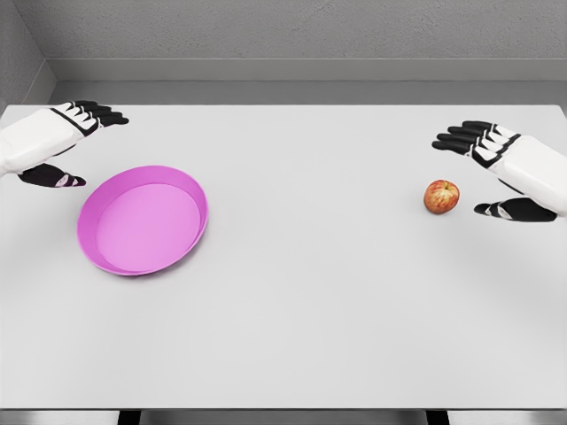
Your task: Put the apple on the plate with both arms
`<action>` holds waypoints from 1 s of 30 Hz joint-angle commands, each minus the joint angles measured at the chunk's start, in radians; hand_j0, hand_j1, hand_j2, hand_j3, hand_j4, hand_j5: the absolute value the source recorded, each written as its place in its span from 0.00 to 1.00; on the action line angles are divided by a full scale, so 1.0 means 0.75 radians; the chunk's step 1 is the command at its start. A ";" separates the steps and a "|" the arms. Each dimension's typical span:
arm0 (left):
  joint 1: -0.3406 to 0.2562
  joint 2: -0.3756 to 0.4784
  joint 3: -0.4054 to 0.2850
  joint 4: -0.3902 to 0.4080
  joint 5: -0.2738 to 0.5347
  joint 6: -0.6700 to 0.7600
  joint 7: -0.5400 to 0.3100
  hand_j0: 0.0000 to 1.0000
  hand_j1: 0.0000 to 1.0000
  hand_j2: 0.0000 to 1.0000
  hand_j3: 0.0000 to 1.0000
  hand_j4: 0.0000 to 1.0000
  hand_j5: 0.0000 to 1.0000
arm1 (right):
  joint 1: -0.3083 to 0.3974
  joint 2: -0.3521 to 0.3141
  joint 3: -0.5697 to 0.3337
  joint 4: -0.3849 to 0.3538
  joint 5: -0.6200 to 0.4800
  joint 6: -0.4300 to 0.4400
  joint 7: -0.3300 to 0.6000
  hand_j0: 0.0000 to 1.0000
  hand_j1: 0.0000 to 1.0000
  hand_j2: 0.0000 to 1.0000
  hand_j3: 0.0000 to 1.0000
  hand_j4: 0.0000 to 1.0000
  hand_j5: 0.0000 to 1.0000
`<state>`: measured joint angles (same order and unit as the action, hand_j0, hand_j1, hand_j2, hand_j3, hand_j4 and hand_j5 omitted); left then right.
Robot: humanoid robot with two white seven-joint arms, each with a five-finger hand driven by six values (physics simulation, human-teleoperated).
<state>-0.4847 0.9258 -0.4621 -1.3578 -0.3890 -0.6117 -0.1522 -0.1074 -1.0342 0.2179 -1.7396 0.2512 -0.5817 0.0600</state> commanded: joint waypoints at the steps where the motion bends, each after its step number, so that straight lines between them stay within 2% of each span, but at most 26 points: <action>1: 0.000 0.001 0.000 0.002 0.007 0.001 0.000 1.00 1.00 1.00 1.00 1.00 1.00 | 0.000 -0.002 0.000 -0.004 -0.008 0.000 0.002 1.00 1.00 1.00 1.00 1.00 1.00; 4: 0.000 0.001 0.000 0.004 0.001 0.001 0.000 1.00 1.00 1.00 1.00 1.00 1.00 | 0.000 0.002 0.022 -0.002 -0.016 0.015 0.000 1.00 1.00 1.00 1.00 1.00 1.00; 5: 0.000 0.001 0.000 0.004 -0.001 0.001 0.000 1.00 1.00 1.00 1.00 1.00 1.00 | 0.000 0.015 0.039 -0.004 -0.012 0.054 0.004 1.00 1.00 1.00 1.00 1.00 1.00; 8: 0.000 0.003 0.000 0.004 -0.001 0.001 0.000 1.00 1.00 1.00 1.00 1.00 1.00 | -0.018 0.023 0.082 -0.004 -0.010 0.285 0.167 1.00 1.00 1.00 1.00 1.00 1.00; 9: 0.000 0.003 0.000 0.004 -0.001 0.001 0.000 1.00 1.00 1.00 1.00 1.00 1.00 | -0.049 0.049 0.119 0.000 -0.008 0.301 0.190 1.00 1.00 1.00 1.00 1.00 1.00; 12: 0.000 0.005 0.000 0.002 -0.001 0.001 0.000 1.00 1.00 1.00 1.00 1.00 1.00 | -0.233 0.092 0.296 0.000 -0.008 0.469 0.349 1.00 1.00 1.00 1.00 1.00 1.00; 14: 0.000 0.005 0.000 0.000 -0.001 0.001 0.000 1.00 1.00 1.00 1.00 1.00 1.00 | -0.260 0.099 0.344 0.006 -0.008 0.514 0.396 1.00 1.00 1.00 1.00 1.00 1.00; 18: 0.000 0.007 0.000 -0.002 -0.001 0.001 0.000 1.00 1.00 1.00 1.00 1.00 1.00 | -0.280 0.099 0.346 0.037 -0.006 0.526 0.464 1.00 1.00 1.00 1.00 1.00 1.00; 20: 0.000 0.007 0.000 -0.002 -0.001 0.001 0.000 1.00 1.00 1.00 1.00 1.00 1.00 | -0.317 0.113 0.356 0.037 -0.006 0.606 0.535 1.00 1.00 1.00 1.00 1.00 1.00; 22: 0.000 0.007 0.000 -0.002 -0.001 0.001 0.000 1.00 1.00 1.00 1.00 1.00 1.00 | -0.397 0.139 0.409 0.041 -0.006 0.665 0.619 1.00 1.00 1.00 1.00 1.00 1.00; 24: -0.002 0.007 0.000 -0.004 -0.001 0.001 0.000 1.00 1.00 1.00 1.00 1.00 1.00 | -0.460 0.172 0.460 0.043 -0.006 0.792 0.685 1.00 1.00 1.00 1.00 1.00 1.00; 28: -0.002 0.005 0.000 -0.006 -0.001 0.001 0.000 1.00 1.00 1.00 1.00 1.00 1.00 | -0.485 0.176 0.462 0.059 -0.006 0.909 0.724 1.00 1.00 1.00 1.00 1.00 1.00; 30: -0.002 0.005 0.000 -0.006 -0.001 0.001 0.000 1.00 1.00 1.00 1.00 1.00 1.00 | -0.501 0.178 0.462 0.082 -0.006 0.927 0.724 1.00 1.00 1.00 1.00 1.00 1.00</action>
<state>-0.4863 0.9285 -0.4625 -1.3616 -0.3961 -0.6117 -0.1524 -0.4893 -0.9029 0.5599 -1.6891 0.2479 0.0796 0.5910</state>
